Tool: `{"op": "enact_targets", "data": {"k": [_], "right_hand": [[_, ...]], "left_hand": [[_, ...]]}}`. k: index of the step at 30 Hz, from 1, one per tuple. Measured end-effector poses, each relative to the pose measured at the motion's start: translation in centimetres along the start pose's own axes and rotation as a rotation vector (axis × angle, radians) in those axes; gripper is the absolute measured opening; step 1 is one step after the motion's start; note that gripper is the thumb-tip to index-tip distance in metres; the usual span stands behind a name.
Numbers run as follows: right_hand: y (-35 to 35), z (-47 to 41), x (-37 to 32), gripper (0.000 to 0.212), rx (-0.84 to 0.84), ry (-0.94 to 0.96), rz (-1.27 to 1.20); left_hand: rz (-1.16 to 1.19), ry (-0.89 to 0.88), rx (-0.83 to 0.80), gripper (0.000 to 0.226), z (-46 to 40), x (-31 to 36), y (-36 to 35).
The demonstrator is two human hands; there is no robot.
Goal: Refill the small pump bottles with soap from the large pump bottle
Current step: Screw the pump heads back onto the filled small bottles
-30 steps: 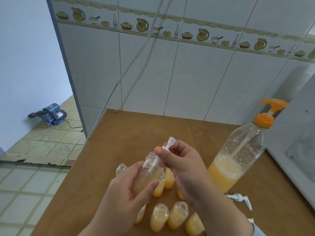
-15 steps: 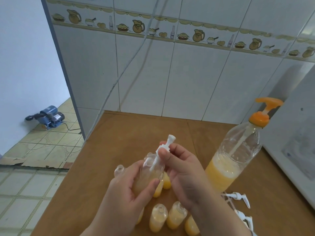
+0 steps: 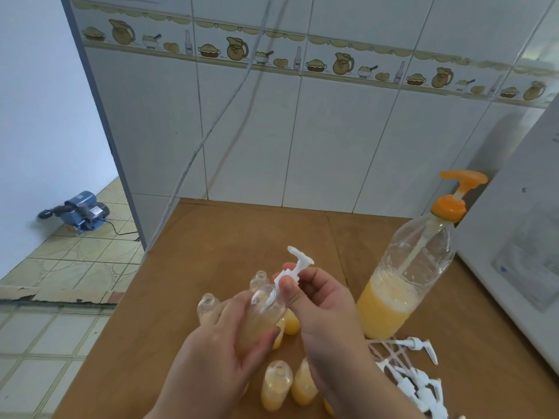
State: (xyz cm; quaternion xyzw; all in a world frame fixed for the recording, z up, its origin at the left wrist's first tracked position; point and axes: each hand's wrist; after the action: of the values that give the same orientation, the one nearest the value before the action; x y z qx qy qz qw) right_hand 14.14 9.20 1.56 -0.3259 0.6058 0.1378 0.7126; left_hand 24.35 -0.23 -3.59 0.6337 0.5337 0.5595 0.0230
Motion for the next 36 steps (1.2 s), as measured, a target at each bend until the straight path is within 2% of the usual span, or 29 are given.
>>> {"op": "enact_targets", "data": {"k": [6,10,14,19,23,25,30,33,36], "right_hand": [[1.0,0.1,-1.7,0.028,-0.150,0.167,0.291],[1.5,0.2,-4.2,0.037,-0.183,0.288,0.368],[3.0,-0.4,-7.7,0.035,-0.062,0.490,0.484],[6.3,-3.5,-8.9,0.028,0.153,0.629,0.702],[8.0,-6.4,-7.0,0.022,0.168,0.582,0.935],[8.5,-8.0,-5.4,0.017,0.138,0.508,1.056],[9.1,-11.5,-1.2,0.018,0.097,0.302,1.160],[9.1,-13.1,0.2,0.020,0.100,0.164,1.205],[9.2,-14.0,0.9,0.019,0.122,0.060,1.234]], "left_hand": [[-0.005,-0.016,0.017,0.064,-0.2,0.2,0.5],[0.021,-0.052,-0.006,0.056,-0.3,0.4,0.9],[-0.002,-0.017,0.000,0.042,0.3,-1.2,1.4],[-0.029,0.138,0.039,0.035,1.9,-4.1,2.6],[-0.106,0.230,0.026,0.062,3.8,-6.2,2.6],[-0.133,0.263,0.023,0.064,4.5,-6.6,2.5],[-0.138,0.259,0.063,0.052,5.4,-7.2,2.0],[-0.122,0.211,0.107,0.022,5.5,-7.3,2.1],[-0.079,0.240,0.133,0.029,5.6,-7.2,2.2]]}}
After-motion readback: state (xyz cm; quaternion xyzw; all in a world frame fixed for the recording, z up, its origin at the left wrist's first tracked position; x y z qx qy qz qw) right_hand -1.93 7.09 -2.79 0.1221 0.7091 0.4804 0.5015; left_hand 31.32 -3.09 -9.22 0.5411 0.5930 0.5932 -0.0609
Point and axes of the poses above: each hand's wrist, its own z-axis away from the middle knuckle, its own y-axis out of the back of the hand, x = y × z, and after that the axes turned 3 degrees about -z, right-handed
